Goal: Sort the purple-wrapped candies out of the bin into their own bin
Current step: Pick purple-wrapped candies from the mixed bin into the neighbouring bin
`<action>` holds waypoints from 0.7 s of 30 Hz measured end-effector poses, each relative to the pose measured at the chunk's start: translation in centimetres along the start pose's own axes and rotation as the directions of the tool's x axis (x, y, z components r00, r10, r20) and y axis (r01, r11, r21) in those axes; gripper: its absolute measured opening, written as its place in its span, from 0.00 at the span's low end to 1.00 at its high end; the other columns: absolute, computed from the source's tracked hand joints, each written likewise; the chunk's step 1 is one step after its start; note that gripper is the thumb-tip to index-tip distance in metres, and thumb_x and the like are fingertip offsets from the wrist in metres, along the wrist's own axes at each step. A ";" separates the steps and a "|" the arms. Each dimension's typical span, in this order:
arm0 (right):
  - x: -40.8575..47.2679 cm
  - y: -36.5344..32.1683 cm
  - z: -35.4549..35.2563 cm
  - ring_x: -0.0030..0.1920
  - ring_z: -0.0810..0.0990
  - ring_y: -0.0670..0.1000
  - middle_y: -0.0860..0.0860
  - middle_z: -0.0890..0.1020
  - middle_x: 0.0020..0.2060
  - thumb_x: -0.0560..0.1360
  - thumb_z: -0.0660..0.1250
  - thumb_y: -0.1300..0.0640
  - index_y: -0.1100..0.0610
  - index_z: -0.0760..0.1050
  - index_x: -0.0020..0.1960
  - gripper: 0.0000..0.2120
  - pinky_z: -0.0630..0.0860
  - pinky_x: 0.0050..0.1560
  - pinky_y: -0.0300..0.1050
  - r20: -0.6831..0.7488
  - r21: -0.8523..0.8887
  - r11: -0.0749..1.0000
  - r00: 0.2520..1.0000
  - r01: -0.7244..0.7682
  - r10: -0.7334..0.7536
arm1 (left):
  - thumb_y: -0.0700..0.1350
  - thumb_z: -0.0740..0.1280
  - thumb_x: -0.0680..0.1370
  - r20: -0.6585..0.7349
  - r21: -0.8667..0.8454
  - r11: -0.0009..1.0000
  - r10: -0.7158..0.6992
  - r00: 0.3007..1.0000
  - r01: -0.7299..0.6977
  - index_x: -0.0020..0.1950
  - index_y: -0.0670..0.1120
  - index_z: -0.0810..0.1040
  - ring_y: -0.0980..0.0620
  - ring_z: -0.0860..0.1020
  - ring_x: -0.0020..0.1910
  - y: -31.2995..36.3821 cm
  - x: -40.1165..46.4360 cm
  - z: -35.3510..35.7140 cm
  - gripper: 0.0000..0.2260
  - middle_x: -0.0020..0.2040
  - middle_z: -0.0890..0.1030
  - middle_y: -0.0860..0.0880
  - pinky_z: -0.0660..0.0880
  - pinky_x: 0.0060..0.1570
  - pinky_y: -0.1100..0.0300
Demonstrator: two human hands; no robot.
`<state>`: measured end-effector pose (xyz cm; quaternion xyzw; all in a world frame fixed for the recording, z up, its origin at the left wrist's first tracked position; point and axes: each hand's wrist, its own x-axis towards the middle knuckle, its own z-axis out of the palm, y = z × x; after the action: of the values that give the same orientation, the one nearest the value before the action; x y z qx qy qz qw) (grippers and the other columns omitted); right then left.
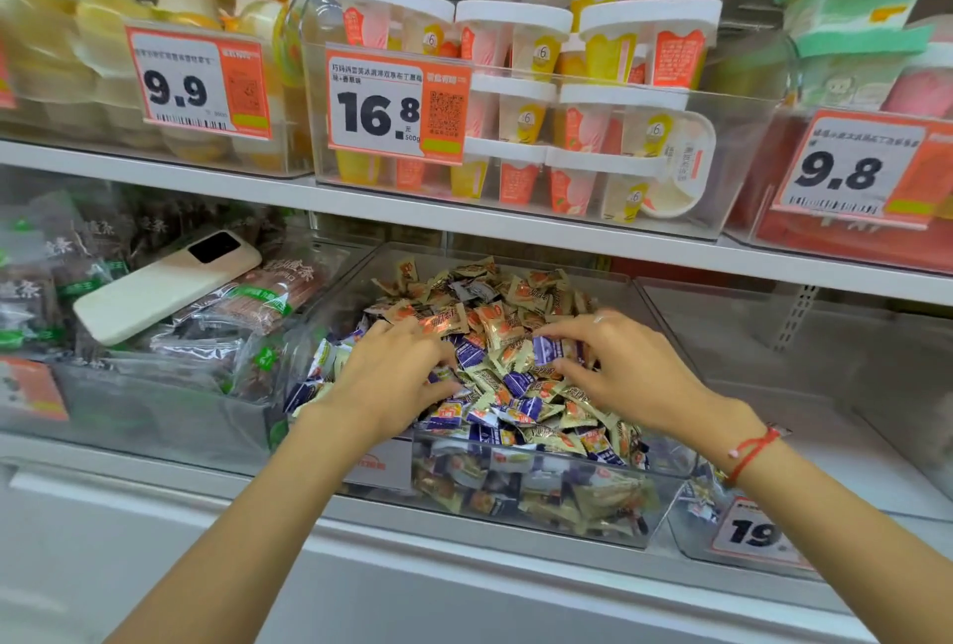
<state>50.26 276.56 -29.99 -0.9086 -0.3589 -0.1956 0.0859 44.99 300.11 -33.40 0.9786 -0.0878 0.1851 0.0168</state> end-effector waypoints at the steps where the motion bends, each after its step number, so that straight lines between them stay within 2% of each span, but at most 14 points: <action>1: -0.1 -0.2 0.3 0.55 0.74 0.46 0.44 0.80 0.52 0.78 0.65 0.48 0.42 0.71 0.67 0.18 0.75 0.46 0.46 0.025 0.016 0.999 0.999 0.033 -0.033 | 0.58 0.61 0.78 -0.028 -0.017 1.000 0.003 1.000 -0.004 0.60 0.53 0.76 0.51 0.70 0.60 0.0 -0.1 0.0 0.14 0.54 0.78 0.52 0.63 0.55 0.57; 3: 0.2 -0.9 1.1 0.56 0.72 0.46 0.45 0.80 0.51 0.77 0.66 0.49 0.42 0.73 0.66 0.18 0.71 0.45 0.43 0.107 0.040 0.994 0.989 0.098 -0.102 | 0.57 0.61 0.79 -0.111 -0.097 0.995 -0.033 0.993 0.022 0.57 0.53 0.77 0.52 0.74 0.52 0.2 -0.5 -0.3 0.12 0.47 0.79 0.54 0.68 0.54 0.57; 5: 0.9 -1.4 1.6 0.59 0.72 0.48 0.46 0.79 0.54 0.77 0.66 0.52 0.42 0.74 0.66 0.18 0.72 0.50 0.45 0.221 0.023 0.991 0.966 0.130 -0.132 | 0.58 0.61 0.79 -0.213 -0.227 0.971 -0.129 0.969 0.080 0.53 0.54 0.79 0.53 0.76 0.39 0.4 -1.1 -1.2 0.12 0.39 0.79 0.56 0.75 0.43 0.55; 6: 1.2 -1.5 1.6 0.61 0.71 0.49 0.47 0.79 0.57 0.77 0.66 0.53 0.42 0.73 0.66 0.18 0.73 0.54 0.48 0.288 0.013 0.993 0.950 0.121 -0.120 | 0.59 0.61 0.78 -0.257 -0.287 0.952 -0.184 0.949 0.107 0.52 0.54 0.79 0.53 0.77 0.37 0.6 -1.3 -1.7 0.12 0.37 0.79 0.55 0.76 0.39 0.55; 8: 1.4 -1.5 1.3 0.66 0.70 0.50 0.47 0.76 0.64 0.77 0.65 0.53 0.43 0.72 0.68 0.20 0.71 0.63 0.51 0.420 0.054 0.995 0.902 0.081 -0.096 | 0.62 0.61 0.77 -0.326 -0.376 0.917 -0.265 0.908 0.132 0.51 0.56 0.79 0.53 0.80 0.41 1.0 -1.7 -2.7 0.14 0.39 0.82 0.54 0.77 0.38 0.53; 10: 1.2 -1.9 1.3 0.66 0.72 0.49 0.46 0.76 0.66 0.76 0.66 0.54 0.45 0.72 0.68 0.20 0.71 0.64 0.50 0.482 0.109 0.991 0.867 0.080 -0.123 | 0.63 0.59 0.76 -0.356 -0.399 0.907 -0.284 0.890 0.130 0.49 0.55 0.78 0.53 0.82 0.41 1.4 -2.0 -3.2 0.15 0.40 0.83 0.53 0.78 0.38 0.52; 13: 0.7 -2.7 2.3 0.59 0.78 0.50 0.48 0.81 0.59 0.75 0.66 0.59 0.47 0.76 0.64 0.18 0.76 0.56 0.52 0.397 0.087 0.989 0.907 0.115 -0.141 | 0.62 0.57 0.78 -0.313 -0.323 0.933 -0.262 0.913 0.157 0.41 0.52 0.71 0.49 0.81 0.40 2.0 -2.3 -3.2 0.16 0.40 0.82 0.51 0.74 0.32 0.53; 16: 0.3 -2.6 3.0 0.54 0.80 0.52 0.50 0.83 0.54 0.77 0.66 0.58 0.51 0.77 0.62 0.14 0.77 0.51 0.51 0.304 0.067 0.991 0.944 0.112 -0.127 | 0.59 0.55 0.80 -0.220 -0.341 0.911 -0.317 0.922 0.232 0.44 0.48 0.70 0.45 0.77 0.39 2.4 -2.6 -2.9 0.16 0.36 0.78 0.48 0.68 0.31 0.53; 17: 0.0 -2.6 2.5 0.51 0.81 0.49 0.49 0.83 0.54 0.78 0.65 0.57 0.52 0.77 0.62 0.13 0.77 0.50 0.47 0.259 0.093 0.991 0.959 0.091 -0.113 | 0.58 0.54 0.81 -0.182 -0.387 0.890 -0.329 0.927 0.240 0.43 0.48 0.68 0.44 0.76 0.37 2.6 -2.6 -2.8 0.16 0.34 0.76 0.48 0.68 0.33 0.52; 19: -1.0 -2.3 1.0 0.42 0.76 0.36 0.44 0.82 0.55 0.79 0.65 0.55 0.52 0.76 0.63 0.13 0.73 0.45 0.36 0.134 0.187 0.982 0.989 0.037 -0.062 | 0.56 0.52 0.82 -0.128 -0.477 0.848 -0.326 0.937 0.230 0.39 0.49 0.62 0.45 0.72 0.32 3.1 -2.5 -2.8 0.16 0.30 0.72 0.47 0.67 0.34 0.50; 20: -1.7 -2.0 0.1 0.40 0.74 0.33 0.42 0.80 0.54 0.79 0.64 0.54 0.51 0.76 0.63 0.13 0.70 0.43 0.31 0.064 0.234 0.972 0.998 0.010 -0.025 | 0.56 0.51 0.82 -0.109 -0.517 0.826 -0.324 0.940 0.225 0.38 0.49 0.61 0.45 0.70 0.31 3.6 -2.5 -2.9 0.16 0.29 0.69 0.48 0.65 0.33 0.50; 21: -2.6 -1.6 -0.8 0.41 0.74 0.34 0.41 0.79 0.54 0.79 0.65 0.53 0.50 0.76 0.63 0.13 0.69 0.42 0.30 0.000 0.277 0.961 1.000 -0.018 0.019 | 0.54 0.51 0.83 -0.087 -0.559 0.798 -0.326 0.941 0.225 0.38 0.49 0.60 0.46 0.68 0.30 4.2 -2.4 -2.9 0.15 0.29 0.67 0.48 0.62 0.32 0.51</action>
<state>47.19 275.88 -30.32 -0.8906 -0.3742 -0.1439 0.2146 40.95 296.53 -31.61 0.9152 0.0090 0.2350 0.3271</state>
